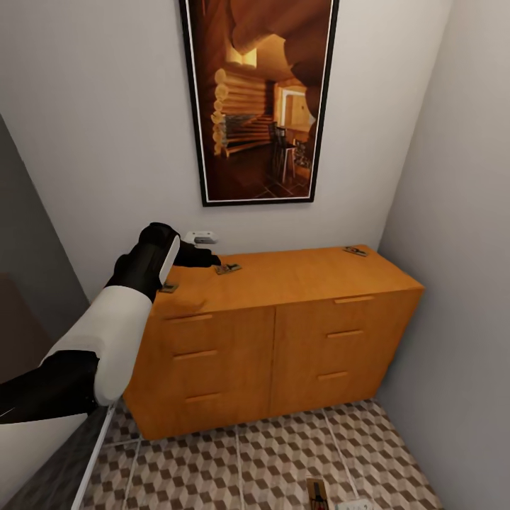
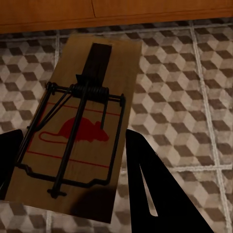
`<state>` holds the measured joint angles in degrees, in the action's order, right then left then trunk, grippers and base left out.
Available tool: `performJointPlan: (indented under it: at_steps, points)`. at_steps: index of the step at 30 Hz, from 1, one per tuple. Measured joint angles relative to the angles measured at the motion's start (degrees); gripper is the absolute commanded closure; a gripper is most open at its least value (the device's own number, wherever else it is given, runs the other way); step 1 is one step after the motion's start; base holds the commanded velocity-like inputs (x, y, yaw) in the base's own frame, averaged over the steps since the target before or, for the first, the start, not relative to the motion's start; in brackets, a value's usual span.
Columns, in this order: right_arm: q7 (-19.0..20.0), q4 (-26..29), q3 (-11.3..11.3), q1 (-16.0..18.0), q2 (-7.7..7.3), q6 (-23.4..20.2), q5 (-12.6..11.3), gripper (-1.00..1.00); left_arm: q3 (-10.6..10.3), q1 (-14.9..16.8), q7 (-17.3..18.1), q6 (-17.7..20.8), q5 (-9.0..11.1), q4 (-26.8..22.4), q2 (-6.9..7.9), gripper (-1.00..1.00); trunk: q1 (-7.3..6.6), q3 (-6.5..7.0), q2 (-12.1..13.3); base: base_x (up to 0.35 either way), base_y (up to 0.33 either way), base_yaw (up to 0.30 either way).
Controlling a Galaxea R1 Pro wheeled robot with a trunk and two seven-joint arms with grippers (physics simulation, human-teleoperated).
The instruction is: Take the four mousetraps from the cabinet in the bathroom and place them on the bathroom floor. Make sure all four end up on the same floor surface, and ensure that at least two of them are either under or directly next to the same bathroom sink.
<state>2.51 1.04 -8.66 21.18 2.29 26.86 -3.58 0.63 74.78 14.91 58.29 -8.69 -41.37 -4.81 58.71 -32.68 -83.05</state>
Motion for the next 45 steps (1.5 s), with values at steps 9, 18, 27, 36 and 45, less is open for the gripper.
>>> performJointPlan:
  at_steps: [9,18,27,36,45]
  points:
    - [-0.01,0.00,0.00,0.00,0.00,0.00,0.00,1.00,0.00,-0.02,-0.01,0.00,-0.02,0.02,0.00,-1.00,0.01,0.00,0.00,0.173,0.006,0.000]
    - [-0.01,0.00,0.00,0.01,0.08,0.00,0.00,1.00,-0.02,-0.10,0.05,-0.08,-0.02,0.29,0.00,-1.00,0.01,0.00,0.00,0.129,0.000,0.000]
    - [0.07,0.00,0.00,-0.01,0.05,0.00,0.00,1.00,-0.07,-0.11,0.07,-0.09,-0.02,0.45,0.00,-1.00,0.02,0.00,0.00,0.022,0.000,0.000]
    - [0.08,0.00,0.00,0.01,0.06,0.00,0.00,1.00,-0.07,-0.18,0.08,-0.09,-0.02,0.59,0.00,-1.00,0.02,0.00,0.00,0.001,0.000,0.000]
    - [0.08,0.00,0.00,-0.02,0.04,0.00,0.00,1.00,-0.08,-0.20,0.08,-0.09,-0.02,1.28,0.00,-1.00,0.02,0.00,0.00,0.000,0.000,0.000]
